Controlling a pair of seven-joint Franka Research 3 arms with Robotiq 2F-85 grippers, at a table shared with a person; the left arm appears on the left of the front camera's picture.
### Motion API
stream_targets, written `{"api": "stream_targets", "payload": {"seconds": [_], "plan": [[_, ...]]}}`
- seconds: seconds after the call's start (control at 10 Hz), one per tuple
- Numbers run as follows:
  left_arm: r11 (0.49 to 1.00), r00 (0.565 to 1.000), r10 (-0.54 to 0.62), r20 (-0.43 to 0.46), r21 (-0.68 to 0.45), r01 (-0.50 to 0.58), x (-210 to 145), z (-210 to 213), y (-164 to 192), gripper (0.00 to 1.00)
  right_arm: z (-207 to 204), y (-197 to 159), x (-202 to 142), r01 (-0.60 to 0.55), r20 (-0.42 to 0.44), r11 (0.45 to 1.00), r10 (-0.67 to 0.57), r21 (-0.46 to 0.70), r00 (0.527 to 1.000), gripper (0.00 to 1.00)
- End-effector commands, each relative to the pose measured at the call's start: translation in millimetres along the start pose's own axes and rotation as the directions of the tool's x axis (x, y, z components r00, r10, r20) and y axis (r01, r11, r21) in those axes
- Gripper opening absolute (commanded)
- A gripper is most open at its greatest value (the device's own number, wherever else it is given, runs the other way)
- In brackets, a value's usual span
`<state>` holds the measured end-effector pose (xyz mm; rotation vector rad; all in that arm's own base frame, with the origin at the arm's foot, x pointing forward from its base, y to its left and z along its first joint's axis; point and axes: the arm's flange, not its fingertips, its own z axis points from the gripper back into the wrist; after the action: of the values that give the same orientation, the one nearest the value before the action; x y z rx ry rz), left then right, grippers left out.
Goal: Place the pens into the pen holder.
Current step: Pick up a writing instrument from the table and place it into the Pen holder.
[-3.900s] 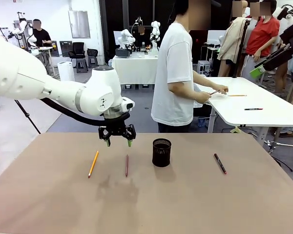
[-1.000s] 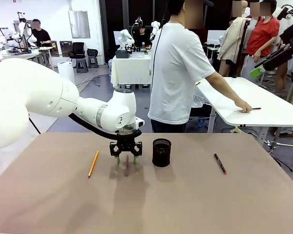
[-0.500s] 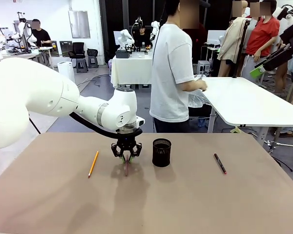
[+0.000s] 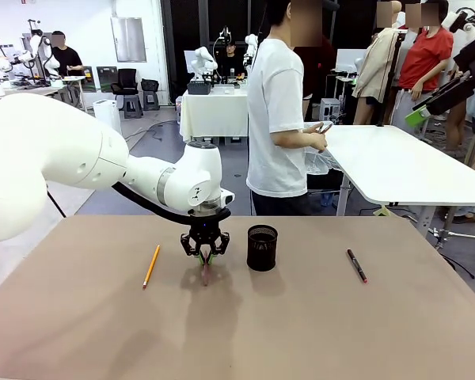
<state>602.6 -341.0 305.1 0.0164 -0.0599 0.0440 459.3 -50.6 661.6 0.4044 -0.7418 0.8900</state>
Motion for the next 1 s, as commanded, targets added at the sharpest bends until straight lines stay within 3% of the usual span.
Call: {"api": "stream_targets", "payload": {"seconds": [0.0,0.4,0.6,0.8,0.9], "plan": [[1.000,0.998,0.020,-0.061,-0.021,-0.021,-6.2,-3.8,2.5,0.00,0.6,0.2,1.1,-0.004,0.014,1.000,0.004,0.006,1.000,1.00],[0.994,0.998,0.009,-0.056,-0.111,-0.015,-11.3,32.6,13.1,0.00,0.6,0.2,1.1,-0.004,0.014,1.000,0.004,0.006,1.000,1.00],[0.975,0.998,-0.030,-0.061,-0.224,0.016,-18.2,63.6,27.0,0.00,0.6,0.2,1.1,-0.004,0.014,1.000,0.004,0.006,1.000,1.00],[0.902,0.986,-0.153,-0.073,-0.418,0.109,-25.8,95.1,45.6,0.00,0.6,0.2,1.1,-0.004,0.014,1.000,0.004,0.006,1.000,1.00],[0.841,0.974,-0.225,-0.006,-0.505,0.192,-30.1,111.9,56.3,0.00,0.6,0.2,1.1,-0.004,0.014,1.000,0.004,0.006,1.000,1.00]]}}
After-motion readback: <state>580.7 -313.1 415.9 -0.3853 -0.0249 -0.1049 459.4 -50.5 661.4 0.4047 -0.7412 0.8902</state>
